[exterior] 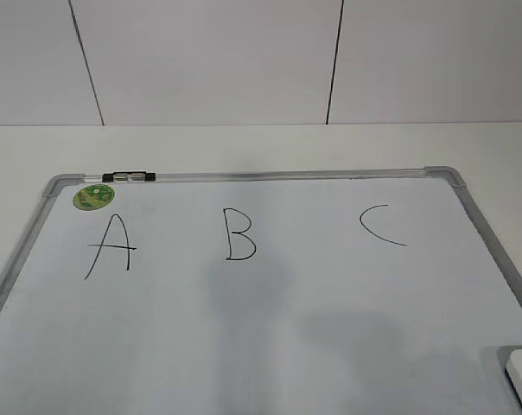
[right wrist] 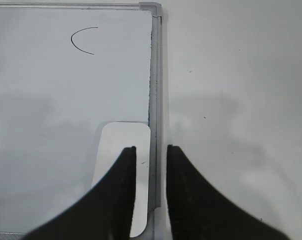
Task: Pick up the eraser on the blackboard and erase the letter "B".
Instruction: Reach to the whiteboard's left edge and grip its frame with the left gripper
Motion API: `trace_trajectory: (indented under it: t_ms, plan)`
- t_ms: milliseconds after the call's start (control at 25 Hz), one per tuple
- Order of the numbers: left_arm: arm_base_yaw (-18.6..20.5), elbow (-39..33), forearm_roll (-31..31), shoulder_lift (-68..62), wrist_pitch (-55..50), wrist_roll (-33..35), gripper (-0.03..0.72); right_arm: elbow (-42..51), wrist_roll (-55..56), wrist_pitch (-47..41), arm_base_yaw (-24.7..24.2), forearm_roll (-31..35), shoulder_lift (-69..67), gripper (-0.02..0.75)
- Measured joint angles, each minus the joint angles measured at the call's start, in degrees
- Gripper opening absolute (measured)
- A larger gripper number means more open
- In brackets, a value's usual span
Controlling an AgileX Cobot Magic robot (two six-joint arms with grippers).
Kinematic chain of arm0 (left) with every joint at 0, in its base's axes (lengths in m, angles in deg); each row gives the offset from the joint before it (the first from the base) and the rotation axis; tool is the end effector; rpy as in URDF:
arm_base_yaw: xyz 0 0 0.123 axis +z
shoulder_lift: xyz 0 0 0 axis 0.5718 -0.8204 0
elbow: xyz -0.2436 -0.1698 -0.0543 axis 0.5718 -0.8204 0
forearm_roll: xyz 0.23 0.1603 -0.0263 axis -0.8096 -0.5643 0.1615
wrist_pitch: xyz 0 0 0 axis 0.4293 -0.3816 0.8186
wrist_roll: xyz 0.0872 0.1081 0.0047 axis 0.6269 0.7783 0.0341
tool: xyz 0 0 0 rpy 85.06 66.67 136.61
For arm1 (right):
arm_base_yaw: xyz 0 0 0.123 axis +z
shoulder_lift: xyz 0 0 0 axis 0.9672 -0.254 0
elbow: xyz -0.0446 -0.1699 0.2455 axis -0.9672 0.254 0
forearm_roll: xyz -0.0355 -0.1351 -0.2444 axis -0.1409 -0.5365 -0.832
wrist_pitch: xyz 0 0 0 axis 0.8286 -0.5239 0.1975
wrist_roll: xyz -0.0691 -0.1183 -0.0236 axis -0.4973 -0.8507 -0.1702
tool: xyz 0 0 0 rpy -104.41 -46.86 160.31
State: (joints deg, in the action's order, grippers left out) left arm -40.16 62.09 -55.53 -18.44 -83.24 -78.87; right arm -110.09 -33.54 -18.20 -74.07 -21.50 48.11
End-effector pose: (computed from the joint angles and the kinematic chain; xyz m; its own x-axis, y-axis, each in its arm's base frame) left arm 0.0432 -0.0052 0.2721 -0.4865 0.0299 -0.8732 0.0919 0.9956 -0.0170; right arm 0.0386 -0.0007 0.2580 -0.5249 -0.0658 -0.8486 -0.0412 0.9978 -0.0519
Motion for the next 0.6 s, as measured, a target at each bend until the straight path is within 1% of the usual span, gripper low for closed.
trace_trajectory:
  t_ms: [600]
  plan:
    - [0.00,0.00,0.00,0.00,0.00,0.00,0.237,0.00,0.00,0.00,0.00,0.00,0.00,0.176]
